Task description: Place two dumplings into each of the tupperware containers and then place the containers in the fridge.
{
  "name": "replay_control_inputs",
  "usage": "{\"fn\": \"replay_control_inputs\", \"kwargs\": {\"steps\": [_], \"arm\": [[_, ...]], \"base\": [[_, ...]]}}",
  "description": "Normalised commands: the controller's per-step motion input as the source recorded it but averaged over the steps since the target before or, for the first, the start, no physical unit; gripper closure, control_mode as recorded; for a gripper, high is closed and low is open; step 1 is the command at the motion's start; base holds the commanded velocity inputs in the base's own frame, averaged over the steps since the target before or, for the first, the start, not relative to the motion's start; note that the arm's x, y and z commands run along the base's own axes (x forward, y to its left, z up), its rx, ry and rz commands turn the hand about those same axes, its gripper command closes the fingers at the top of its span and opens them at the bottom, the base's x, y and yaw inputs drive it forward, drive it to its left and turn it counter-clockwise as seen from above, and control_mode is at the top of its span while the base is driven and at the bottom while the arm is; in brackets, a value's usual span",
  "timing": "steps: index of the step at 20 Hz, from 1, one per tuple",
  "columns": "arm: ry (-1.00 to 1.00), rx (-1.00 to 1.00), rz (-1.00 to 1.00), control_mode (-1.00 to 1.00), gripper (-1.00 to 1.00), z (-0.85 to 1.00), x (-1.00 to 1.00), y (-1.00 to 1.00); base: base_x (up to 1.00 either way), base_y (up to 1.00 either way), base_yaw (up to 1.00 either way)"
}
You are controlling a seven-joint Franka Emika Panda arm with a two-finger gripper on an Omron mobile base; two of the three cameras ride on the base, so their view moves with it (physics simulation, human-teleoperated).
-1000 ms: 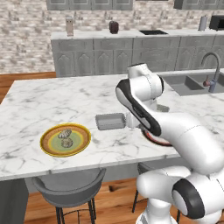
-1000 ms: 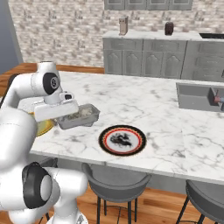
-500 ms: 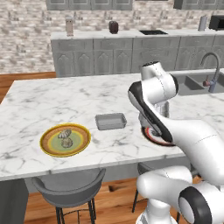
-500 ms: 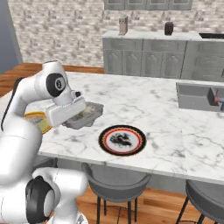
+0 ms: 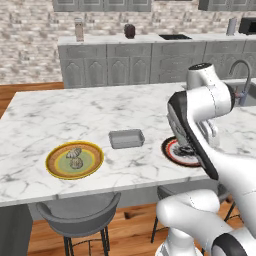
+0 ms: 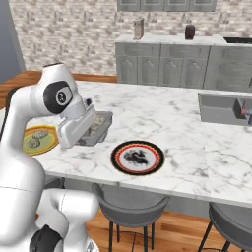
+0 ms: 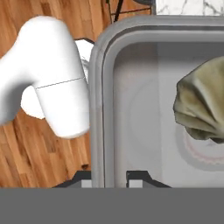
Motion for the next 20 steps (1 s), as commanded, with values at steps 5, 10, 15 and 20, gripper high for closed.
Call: {"fn": "replay_control_inputs", "kwargs": {"steps": [5, 10, 15, 20], "arm": [[0.02, 0.13, 0.11, -1.00, 1.00, 0.40, -0.36, -0.30], [-0.01, 0.06, 0.08, -1.00, 1.00, 0.00, -0.48, -0.28], [-0.09, 0.00, 0.01, -1.00, 1.00, 0.00, -0.67, -0.03], [-0.01, 0.03, 0.00, -1.00, 1.00, 0.08, -0.09, -0.04]], "base": [[0.00, 0.00, 0.00], [0.00, 0.00, 0.00], [0.00, 0.00, 0.00], [0.00, 0.00, 0.00]]}}
